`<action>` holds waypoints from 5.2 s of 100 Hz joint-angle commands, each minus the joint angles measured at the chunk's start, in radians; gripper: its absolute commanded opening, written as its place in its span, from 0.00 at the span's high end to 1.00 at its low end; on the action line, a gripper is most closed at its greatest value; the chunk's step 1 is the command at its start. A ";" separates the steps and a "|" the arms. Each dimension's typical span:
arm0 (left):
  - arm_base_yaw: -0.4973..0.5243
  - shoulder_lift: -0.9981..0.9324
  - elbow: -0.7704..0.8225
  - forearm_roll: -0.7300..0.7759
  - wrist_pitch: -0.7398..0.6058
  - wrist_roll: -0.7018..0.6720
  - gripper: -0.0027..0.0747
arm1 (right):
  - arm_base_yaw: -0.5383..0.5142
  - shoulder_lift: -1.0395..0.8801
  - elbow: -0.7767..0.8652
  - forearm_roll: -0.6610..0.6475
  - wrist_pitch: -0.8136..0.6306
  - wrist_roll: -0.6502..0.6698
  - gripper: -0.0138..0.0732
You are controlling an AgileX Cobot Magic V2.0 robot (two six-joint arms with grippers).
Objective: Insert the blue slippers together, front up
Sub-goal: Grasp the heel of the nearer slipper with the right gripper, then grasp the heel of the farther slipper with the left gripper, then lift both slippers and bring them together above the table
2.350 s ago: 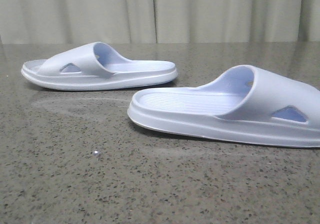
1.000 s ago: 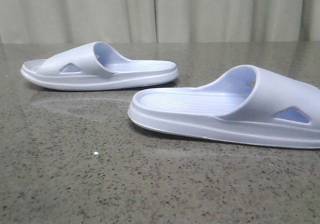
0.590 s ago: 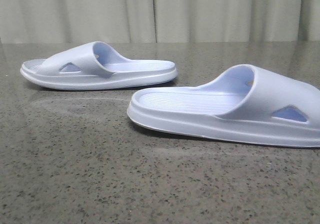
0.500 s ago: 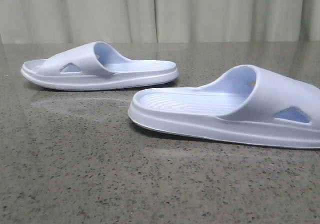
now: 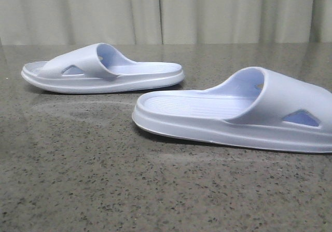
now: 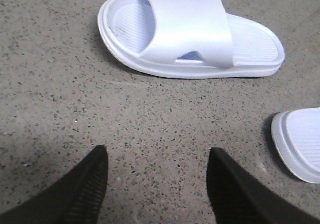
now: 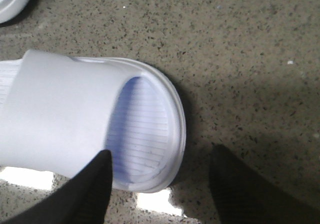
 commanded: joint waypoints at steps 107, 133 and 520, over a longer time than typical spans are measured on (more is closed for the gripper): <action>-0.007 0.003 -0.038 -0.125 -0.005 0.070 0.44 | -0.195 0.337 -0.035 0.449 0.198 -0.435 0.77; -0.005 0.056 -0.050 -0.151 -0.016 0.070 0.44 | -0.195 0.337 -0.035 0.449 0.184 -0.435 0.96; 0.230 0.709 -0.555 -0.550 0.598 0.278 0.95 | -0.163 0.582 -0.267 0.975 0.267 -0.813 0.96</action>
